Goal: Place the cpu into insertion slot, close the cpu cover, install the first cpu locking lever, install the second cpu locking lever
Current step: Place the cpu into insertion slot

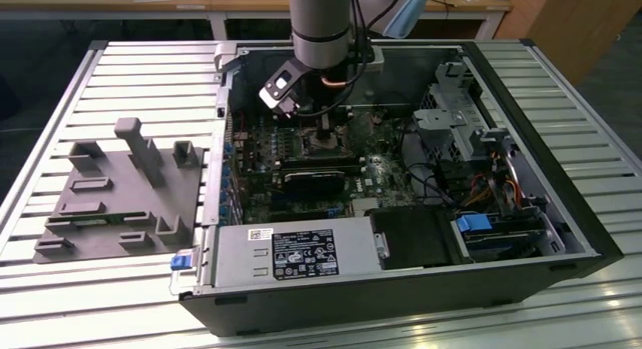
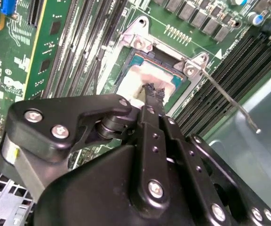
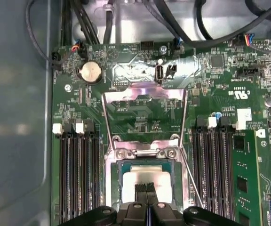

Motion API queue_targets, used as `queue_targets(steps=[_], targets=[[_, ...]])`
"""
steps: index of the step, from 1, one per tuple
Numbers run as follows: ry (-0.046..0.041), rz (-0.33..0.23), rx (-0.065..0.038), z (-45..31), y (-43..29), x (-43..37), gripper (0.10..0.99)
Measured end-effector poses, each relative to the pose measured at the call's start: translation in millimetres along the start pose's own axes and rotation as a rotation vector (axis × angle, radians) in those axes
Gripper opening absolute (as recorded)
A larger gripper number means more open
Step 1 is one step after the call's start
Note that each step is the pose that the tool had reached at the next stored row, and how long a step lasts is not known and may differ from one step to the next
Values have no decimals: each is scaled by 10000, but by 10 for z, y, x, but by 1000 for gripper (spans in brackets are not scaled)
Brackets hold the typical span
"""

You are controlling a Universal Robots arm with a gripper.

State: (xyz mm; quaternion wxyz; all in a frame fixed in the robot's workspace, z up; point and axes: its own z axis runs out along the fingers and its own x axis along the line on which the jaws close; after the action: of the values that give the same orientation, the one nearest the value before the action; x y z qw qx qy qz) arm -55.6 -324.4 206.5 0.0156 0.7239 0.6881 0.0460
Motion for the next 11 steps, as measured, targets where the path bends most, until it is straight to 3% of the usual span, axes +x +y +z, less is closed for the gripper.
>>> queue_targets(steps=[3, 11], targets=[[-2, 0, -1, -52, 5, 3, 106], [-1, 0, -2, -300, 26, 14, 106]])
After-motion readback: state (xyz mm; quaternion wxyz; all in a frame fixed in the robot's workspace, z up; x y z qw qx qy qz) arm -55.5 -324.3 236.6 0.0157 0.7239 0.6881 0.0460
